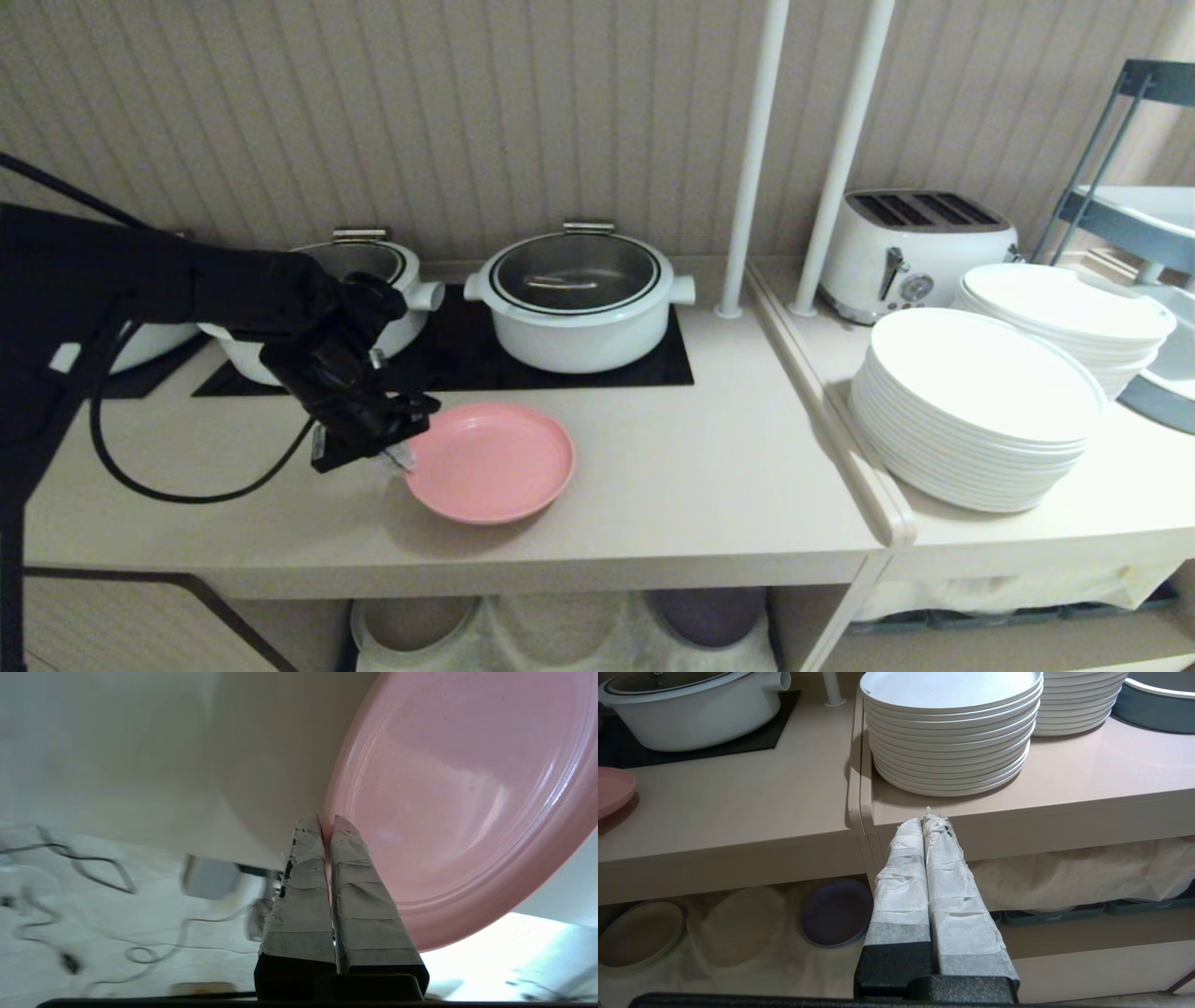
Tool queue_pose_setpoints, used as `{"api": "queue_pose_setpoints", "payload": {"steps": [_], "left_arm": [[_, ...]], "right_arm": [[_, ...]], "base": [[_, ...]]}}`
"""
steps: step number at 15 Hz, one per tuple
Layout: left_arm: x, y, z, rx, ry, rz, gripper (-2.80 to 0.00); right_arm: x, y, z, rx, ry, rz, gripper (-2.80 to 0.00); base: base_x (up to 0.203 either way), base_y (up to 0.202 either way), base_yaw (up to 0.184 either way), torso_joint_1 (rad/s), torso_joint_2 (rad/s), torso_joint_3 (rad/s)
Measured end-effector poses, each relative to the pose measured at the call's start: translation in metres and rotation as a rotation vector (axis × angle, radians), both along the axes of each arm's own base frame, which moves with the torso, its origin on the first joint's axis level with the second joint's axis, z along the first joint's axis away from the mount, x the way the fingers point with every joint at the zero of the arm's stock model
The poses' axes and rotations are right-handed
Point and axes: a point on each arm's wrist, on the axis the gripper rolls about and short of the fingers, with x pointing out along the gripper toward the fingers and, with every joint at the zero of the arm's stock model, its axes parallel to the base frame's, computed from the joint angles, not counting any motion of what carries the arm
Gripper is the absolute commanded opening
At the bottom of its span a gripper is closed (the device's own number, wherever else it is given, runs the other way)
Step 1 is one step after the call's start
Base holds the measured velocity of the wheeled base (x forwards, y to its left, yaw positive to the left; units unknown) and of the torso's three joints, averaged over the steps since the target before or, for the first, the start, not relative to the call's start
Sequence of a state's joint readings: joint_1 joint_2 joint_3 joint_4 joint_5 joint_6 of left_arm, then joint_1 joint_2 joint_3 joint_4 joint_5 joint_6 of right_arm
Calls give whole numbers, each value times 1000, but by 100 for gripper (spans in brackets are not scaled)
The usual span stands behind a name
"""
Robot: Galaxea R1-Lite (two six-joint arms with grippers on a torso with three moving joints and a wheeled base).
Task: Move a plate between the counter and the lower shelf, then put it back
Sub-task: Pick up the plate
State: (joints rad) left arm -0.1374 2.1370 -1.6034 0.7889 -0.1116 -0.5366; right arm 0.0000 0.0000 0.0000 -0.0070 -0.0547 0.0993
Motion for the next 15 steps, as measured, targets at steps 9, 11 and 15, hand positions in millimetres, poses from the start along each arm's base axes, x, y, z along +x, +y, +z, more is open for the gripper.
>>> {"api": "queue_pose_setpoints", "payload": {"steps": [9, 11, 15], "left_arm": [[-17, 1, 17, -65, -4, 55, -280], [-27, 2, 22, -66, -5, 54, -280], [-48, 3, 39, -71, -34, 45, -280]], "right_arm": [[0, 0, 0, 0, 0, 0, -280], [0, 0, 0, 0, 0, 0, -280], [0, 0, 0, 0, 0, 0, -280]], "base": [[0, 0, 0, 0, 0, 0], [0, 0, 0, 0, 0, 0], [0, 0, 0, 0, 0, 0]]}}
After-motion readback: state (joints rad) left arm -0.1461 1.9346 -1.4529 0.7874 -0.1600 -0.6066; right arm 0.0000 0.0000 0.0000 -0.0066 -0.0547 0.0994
